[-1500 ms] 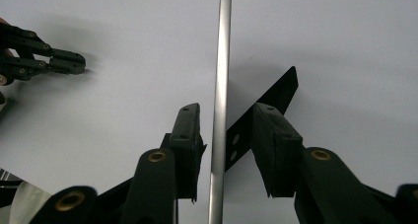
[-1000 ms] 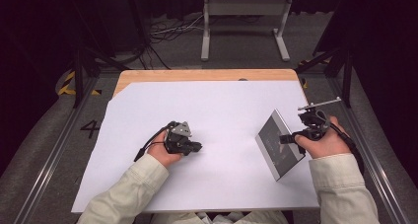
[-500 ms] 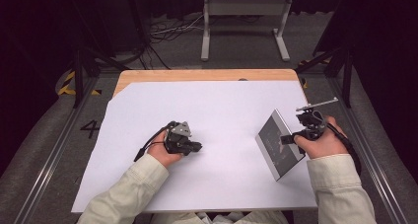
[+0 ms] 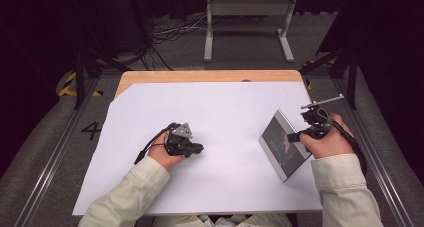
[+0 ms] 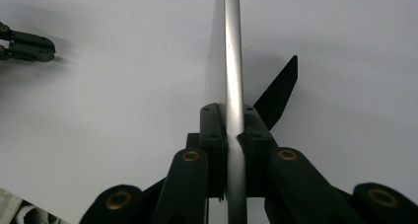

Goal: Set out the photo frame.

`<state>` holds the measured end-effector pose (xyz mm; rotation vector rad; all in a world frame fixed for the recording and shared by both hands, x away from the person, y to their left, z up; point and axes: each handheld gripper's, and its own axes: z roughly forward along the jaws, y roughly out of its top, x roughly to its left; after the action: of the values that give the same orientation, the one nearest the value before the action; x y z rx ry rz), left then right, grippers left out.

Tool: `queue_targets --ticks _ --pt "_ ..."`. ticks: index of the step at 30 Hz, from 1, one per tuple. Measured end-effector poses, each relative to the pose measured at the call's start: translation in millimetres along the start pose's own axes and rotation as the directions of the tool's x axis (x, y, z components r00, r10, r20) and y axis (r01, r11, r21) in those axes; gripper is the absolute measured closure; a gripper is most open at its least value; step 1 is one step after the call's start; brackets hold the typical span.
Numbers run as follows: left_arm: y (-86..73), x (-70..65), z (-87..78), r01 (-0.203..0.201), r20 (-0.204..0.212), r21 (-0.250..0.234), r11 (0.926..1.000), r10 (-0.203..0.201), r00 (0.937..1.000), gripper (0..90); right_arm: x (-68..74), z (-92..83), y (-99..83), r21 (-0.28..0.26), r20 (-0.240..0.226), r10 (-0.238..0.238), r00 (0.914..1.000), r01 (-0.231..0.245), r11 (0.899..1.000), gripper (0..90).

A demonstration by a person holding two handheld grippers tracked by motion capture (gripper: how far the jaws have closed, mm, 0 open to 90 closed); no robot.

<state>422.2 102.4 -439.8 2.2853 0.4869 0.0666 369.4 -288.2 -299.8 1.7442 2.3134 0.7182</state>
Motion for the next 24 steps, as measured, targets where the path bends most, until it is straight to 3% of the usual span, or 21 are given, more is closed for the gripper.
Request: queue_targets --ticks 17,24 --pt "-12.8 1.3 -17.3 0.036 -0.04 -0.021 0.9991 -0.037 0.9985 83.6 6.9 -3.0 19.1 0.009 -0.009 -0.106 0.9943 0.106 0.994 83.8" --pt "-20.8 2.6 -25.8 0.057 -0.056 -0.025 0.998 -0.059 0.9967 83.5 12.6 -3.3 31.3 0.006 -0.027 -0.195 0.9804 0.195 0.981 83.9"
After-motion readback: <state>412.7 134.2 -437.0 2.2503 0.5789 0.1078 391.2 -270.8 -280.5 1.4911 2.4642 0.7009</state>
